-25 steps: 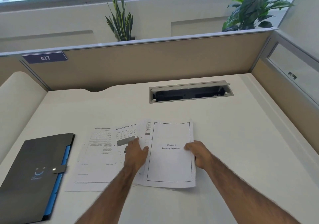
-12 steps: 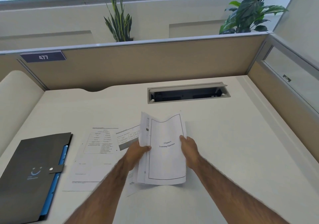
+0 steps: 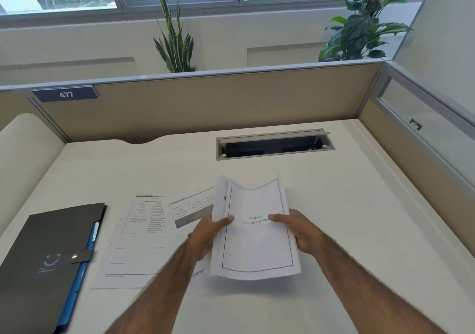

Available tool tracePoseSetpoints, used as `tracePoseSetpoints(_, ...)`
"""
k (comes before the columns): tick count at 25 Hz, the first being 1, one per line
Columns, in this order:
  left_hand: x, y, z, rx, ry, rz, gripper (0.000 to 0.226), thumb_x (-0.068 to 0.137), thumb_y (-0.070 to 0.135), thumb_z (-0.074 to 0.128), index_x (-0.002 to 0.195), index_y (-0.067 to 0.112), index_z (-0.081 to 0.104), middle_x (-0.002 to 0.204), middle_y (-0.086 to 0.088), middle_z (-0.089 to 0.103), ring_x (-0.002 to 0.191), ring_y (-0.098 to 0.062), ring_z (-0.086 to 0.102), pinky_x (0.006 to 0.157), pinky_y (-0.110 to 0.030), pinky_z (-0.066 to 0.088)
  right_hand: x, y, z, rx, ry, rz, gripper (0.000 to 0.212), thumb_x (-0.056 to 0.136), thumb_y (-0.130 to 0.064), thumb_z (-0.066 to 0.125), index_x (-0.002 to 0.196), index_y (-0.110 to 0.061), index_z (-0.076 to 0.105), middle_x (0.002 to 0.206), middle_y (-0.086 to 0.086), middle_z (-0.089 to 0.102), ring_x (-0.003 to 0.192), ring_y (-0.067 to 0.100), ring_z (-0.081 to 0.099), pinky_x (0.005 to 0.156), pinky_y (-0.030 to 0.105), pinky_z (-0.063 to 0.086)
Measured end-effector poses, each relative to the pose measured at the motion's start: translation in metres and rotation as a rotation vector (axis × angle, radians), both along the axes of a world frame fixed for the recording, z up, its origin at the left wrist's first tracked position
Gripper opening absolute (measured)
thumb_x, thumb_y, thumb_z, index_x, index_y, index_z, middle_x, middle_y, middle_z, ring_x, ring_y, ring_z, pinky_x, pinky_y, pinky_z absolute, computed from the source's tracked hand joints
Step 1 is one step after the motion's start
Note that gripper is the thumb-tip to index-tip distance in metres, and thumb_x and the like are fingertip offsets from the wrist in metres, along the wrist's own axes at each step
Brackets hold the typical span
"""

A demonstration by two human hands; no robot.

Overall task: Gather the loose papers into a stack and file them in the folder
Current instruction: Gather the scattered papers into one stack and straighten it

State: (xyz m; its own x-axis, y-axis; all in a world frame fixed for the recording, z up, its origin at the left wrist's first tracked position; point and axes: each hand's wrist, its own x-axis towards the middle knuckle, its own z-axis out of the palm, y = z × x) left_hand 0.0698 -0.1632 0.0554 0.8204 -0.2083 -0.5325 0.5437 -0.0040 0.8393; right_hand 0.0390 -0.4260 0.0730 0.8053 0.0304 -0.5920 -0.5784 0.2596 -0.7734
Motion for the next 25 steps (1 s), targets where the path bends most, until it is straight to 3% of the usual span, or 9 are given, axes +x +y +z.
tracePoseSetpoints(3,-0.013,-0.008,-0.012,0.102,0.034,-0.072,0.039,0.088,0.003,0.075,0.126,-0.002,0.067,0.112,-0.02,0.077,0.105,-0.041,0.073,0.099,-0.059,0.054,-0.006,0.007,-0.008,-0.08,0.061,-0.001,0.029,0.088,-0.007,0.073,0.116,0.001,0.071,0.108,0.021,0.077,0.104,0.04,0.072,0.095,0.056,0.056)
tracePoseSetpoints(7,-0.013,-0.015,-0.001,-0.022,0.021,-0.038,0.035,0.09,-0.004,0.065,0.125,0.002,0.068,0.114,-0.02,0.077,0.107,-0.041,0.072,0.099,-0.058,0.054,-0.011,-0.005,-0.012,-0.123,0.053,-0.105,0.026,0.084,-0.011,0.078,0.108,-0.003,0.073,0.094,0.012,0.08,0.091,0.03,0.075,0.084,0.044,0.061)
tracePoseSetpoints(11,-0.019,-0.023,0.011,-0.078,0.057,-0.054,0.034,0.091,0.007,0.072,0.125,0.006,0.068,0.118,-0.018,0.076,0.111,-0.038,0.071,0.101,-0.055,0.054,-0.021,-0.017,-0.007,0.032,0.047,-0.083,0.036,0.086,-0.005,0.074,0.121,-0.004,0.069,0.114,0.021,0.075,0.108,0.042,0.071,0.091,0.059,0.057)
tracePoseSetpoints(14,-0.022,-0.031,0.02,-0.024,-0.057,-0.077,0.039,0.091,0.002,0.07,0.129,0.002,0.065,0.119,-0.016,0.075,0.113,-0.036,0.071,0.103,-0.053,0.053,-0.023,-0.019,0.005,0.002,-0.09,-0.137,0.046,0.086,0.008,0.067,0.13,-0.005,0.06,0.119,0.022,0.073,0.112,0.045,0.068,0.096,0.06,0.054)
tracePoseSetpoints(17,-0.016,-0.027,0.046,-0.027,-0.221,-0.101,0.038,0.088,0.015,0.077,0.124,0.006,0.07,0.115,-0.012,0.078,0.109,-0.031,0.074,0.096,-0.049,0.058,-0.023,-0.026,0.026,0.06,-0.206,-0.183,0.046,0.085,0.009,0.066,0.13,-0.002,0.061,0.124,0.024,0.07,0.119,0.046,0.063,0.103,0.061,0.048)
tracePoseSetpoints(19,-0.016,-0.027,0.065,-0.045,-0.336,-0.125,0.037,0.084,0.026,0.079,0.117,0.011,0.075,0.113,-0.009,0.079,0.107,-0.029,0.075,0.089,-0.042,0.062,-0.022,-0.03,0.046,0.062,-0.322,-0.194,0.042,0.08,0.001,0.073,0.122,-0.004,0.069,0.122,0.022,0.072,0.116,0.043,0.066,0.1,0.056,0.052)
tracePoseSetpoints(22,-0.022,-0.031,0.085,-0.039,-0.485,-0.07,0.039,0.079,0.04,0.08,0.114,0.022,0.077,0.11,-0.004,0.08,0.104,-0.023,0.076,0.085,-0.036,0.062,-0.021,-0.026,0.075,-0.031,-0.552,-0.179,0.033,0.078,-0.012,0.082,0.11,-0.016,0.077,0.113,0.013,0.077,0.102,0.028,0.075,0.083,0.037,0.062)
tracePoseSetpoints(25,-0.029,-0.028,0.083,0.031,-0.567,-0.01,0.033,0.075,0.046,0.081,0.106,0.042,0.076,0.104,0.006,0.08,0.095,-0.012,0.075,0.08,-0.031,0.064,-0.022,-0.022,0.082,-0.162,-0.598,-0.155,0.029,0.076,-0.02,0.085,0.105,-0.022,0.079,0.105,0.007,0.08,0.095,0.022,0.076,0.076,0.027,0.06)
